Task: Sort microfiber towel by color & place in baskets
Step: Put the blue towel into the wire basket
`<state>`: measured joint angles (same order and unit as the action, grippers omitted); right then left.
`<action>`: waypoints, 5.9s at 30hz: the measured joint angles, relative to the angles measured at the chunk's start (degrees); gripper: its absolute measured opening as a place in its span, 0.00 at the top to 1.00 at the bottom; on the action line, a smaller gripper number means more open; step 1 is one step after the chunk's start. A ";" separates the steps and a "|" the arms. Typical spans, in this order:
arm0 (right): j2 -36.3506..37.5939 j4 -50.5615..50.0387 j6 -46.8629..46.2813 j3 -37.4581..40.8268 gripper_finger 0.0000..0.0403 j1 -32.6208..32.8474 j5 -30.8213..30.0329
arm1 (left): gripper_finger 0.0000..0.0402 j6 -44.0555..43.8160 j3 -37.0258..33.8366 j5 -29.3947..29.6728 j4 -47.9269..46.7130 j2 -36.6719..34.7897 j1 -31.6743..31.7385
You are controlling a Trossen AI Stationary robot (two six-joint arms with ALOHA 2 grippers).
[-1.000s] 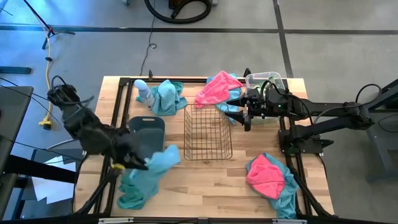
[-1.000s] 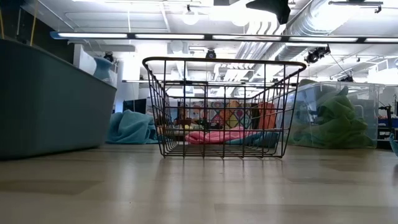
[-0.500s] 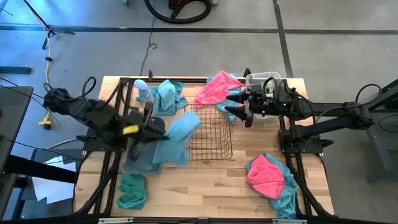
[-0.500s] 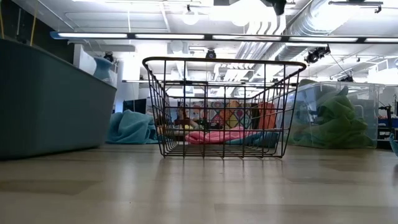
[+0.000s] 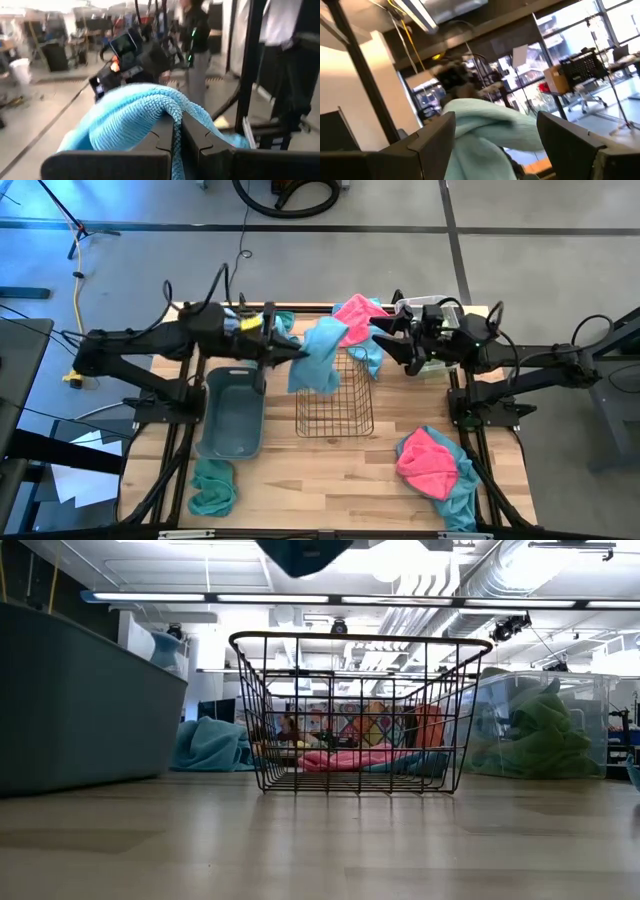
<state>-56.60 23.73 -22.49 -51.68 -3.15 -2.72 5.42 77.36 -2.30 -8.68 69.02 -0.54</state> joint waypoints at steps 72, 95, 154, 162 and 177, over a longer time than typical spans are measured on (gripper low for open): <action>4.09 3.49 18.07 0.00 0.31 5.04 -8.09 | 1.00 -4.91 2.88 0.29 -2.23 16.52 6.96; 4.07 -0.77 17.43 0.00 0.31 5.04 -8.13 | 1.00 3.84 18.82 1.96 -32.48 39.16 4.86; 4.04 -3.41 17.45 0.00 0.31 5.04 -8.13 | 0.35 -2.22 18.86 2.92 -36.31 49.63 1.89; 4.04 -3.41 17.42 0.00 0.31 5.03 -8.13 | 0.35 -1.75 18.84 2.34 -36.76 47.73 2.06; 4.04 -3.39 17.59 0.00 0.31 5.03 -8.68 | 0.35 2.74 18.85 2.26 -37.17 32.31 2.78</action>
<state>-52.56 20.34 -4.91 -51.68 1.89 -11.40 8.16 96.21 -0.04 -45.85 101.33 2.24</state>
